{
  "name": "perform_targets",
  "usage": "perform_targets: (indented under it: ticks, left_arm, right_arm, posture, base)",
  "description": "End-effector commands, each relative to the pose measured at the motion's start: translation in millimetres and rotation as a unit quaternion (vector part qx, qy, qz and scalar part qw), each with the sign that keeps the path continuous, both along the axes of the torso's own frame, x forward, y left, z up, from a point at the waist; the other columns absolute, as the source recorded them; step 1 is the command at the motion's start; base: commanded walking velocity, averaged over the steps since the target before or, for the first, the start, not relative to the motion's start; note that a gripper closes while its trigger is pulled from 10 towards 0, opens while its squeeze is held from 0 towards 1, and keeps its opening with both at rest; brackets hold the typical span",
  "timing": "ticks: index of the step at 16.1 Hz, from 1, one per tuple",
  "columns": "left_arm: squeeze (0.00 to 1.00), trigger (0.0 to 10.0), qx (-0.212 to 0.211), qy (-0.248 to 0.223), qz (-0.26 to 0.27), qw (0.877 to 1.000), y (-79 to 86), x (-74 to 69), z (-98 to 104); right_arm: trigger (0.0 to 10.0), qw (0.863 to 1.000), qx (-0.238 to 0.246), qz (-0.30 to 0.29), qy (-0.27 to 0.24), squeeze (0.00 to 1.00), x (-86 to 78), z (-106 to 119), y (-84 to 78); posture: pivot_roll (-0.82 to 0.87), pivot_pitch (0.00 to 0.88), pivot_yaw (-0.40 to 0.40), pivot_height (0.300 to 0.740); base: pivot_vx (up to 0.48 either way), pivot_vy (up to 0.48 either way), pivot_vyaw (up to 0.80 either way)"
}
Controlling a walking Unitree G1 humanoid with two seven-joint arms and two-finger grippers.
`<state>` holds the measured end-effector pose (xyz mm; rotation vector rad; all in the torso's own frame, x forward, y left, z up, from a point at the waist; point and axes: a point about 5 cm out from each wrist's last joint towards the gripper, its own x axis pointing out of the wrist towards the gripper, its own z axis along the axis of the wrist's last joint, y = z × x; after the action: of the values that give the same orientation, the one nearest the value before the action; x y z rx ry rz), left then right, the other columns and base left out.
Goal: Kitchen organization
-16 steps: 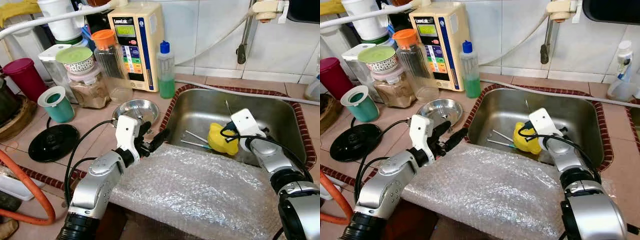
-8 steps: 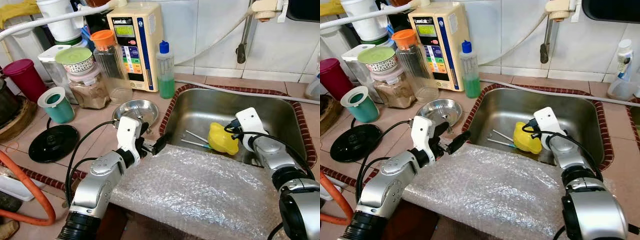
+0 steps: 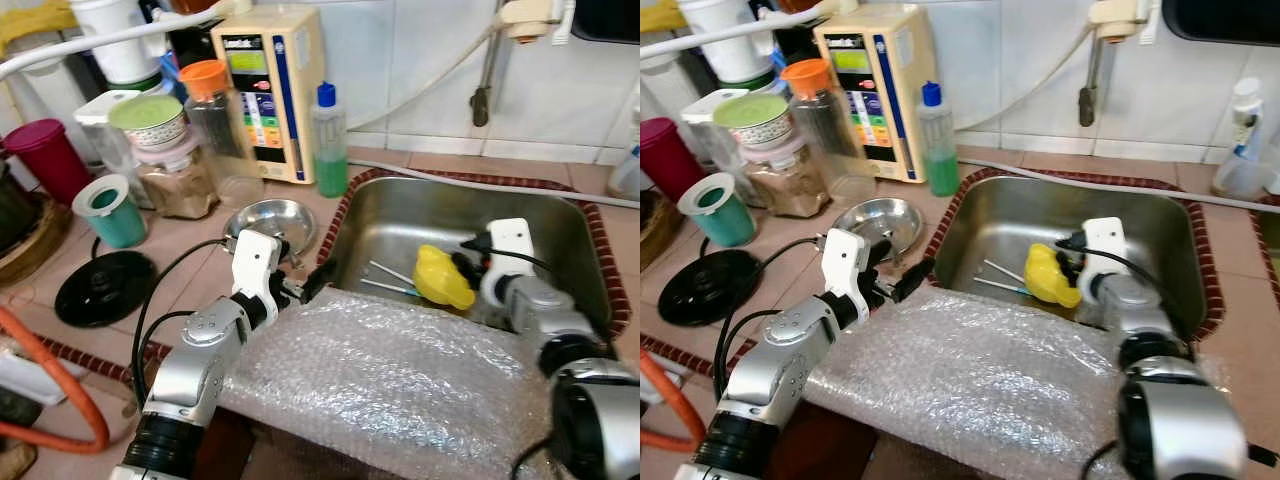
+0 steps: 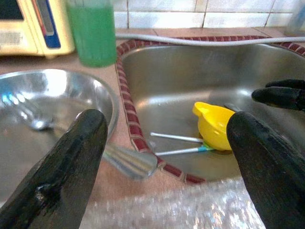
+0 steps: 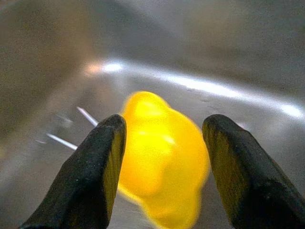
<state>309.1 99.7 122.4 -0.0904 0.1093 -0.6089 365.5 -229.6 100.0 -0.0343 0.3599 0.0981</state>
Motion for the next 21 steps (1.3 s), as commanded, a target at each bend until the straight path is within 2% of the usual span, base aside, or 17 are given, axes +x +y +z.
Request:
perform_targets:
  ticks: [1, 4, 7, 10, 11, 13, 16, 18, 21]
  left_arm:
    - [1.0, 10.0, 0.009, -0.006, 0.01, 1.0, 1.3, 2.6, -1.7]
    - [1.0, 10.0, 0.01, -0.009, 0.023, 1.0, -3.0, 5.9, -9.8]
    - [1.0, 10.0, -0.013, 0.003, 0.103, 0.995, 2.9, 18.1, -16.3]
    - [1.0, 10.0, -0.065, 0.024, 0.164, 0.984, 6.4, 27.2, -14.4]
    - [1.0, 10.0, -0.075, 0.025, 0.166, 0.983, 5.5, 28.7, -12.4]
    - [1.0, 10.0, -0.075, 0.006, 0.161, 0.984, 0.2, 32.9, -5.9]
    - [1.0, 10.0, -0.076, -0.02, 0.183, 0.98, 1.1, 36.5, 7.6]
    - [1.0, 10.0, -0.081, -0.034, 0.188, 0.978, 1.8, 33.2, 15.0]
    - [1.0, 10.0, -0.057, -0.069, 0.215, 0.973, 10.0, 26.4, 23.5]
  right_arm:
    - [10.0, 0.999, 0.033, 0.012, -0.022, 1.0, 5.2, 7.5, 11.0]
    - [10.0, 0.994, 0.062, 0.041, -0.079, 1.0, 2.2, 14.6, 27.1]
    - [10.0, 0.985, 0.091, 0.082, -0.118, 1.0, -23.5, 28.1, 39.1]
    - [10.0, 0.982, 0.076, 0.107, -0.134, 1.0, -44.7, 35.7, 47.6]
    - [10.0, 0.981, 0.077, 0.113, -0.136, 1.0, -48.8, 37.1, 50.3]
    - [10.0, 0.982, 0.068, 0.112, -0.134, 1.0, -58.1, 39.8, 53.1]
    - [10.0, 0.983, 0.065, 0.11, -0.134, 1.0, -61.7, 49.0, 56.1]
    - [10.0, 0.982, 0.06, 0.12, -0.134, 1.0, -63.9, 51.7, 59.1]
    - [10.0, 0.979, 0.058, 0.145, -0.134, 1.0, -67.5, 54.0, 66.9]
  posture:
    - [0.02, 0.0, 0.111, 0.74]
    - [-0.01, 0.0, 0.084, 0.74]
    - [-0.05, 0.0, 0.069, 0.74]
    - [-0.06, 0.0, 0.07, 0.74]
    - [-0.06, 0.0, 0.07, 0.74]
    - [-0.09, 0.0, 0.079, 0.74]
    - [-0.08, 0.0, 0.079, 0.74]
    - [-0.07, 0.0, 0.076, 0.74]
    - [-0.06, 0.0, 0.073, 0.74]
  base:
    - [0.0, 0.0, 0.0]
    - [0.0, 0.0, 0.0]
    - [0.0, 0.0, 0.0]
    - [0.0, 0.0, 0.0]
    - [0.0, 0.0, 0.0]
    - [0.0, 0.0, 0.0]
    - [0.0, 0.0, 0.0]
    - [0.0, 0.0, 0.0]
    - [0.0, 0.0, 0.0]
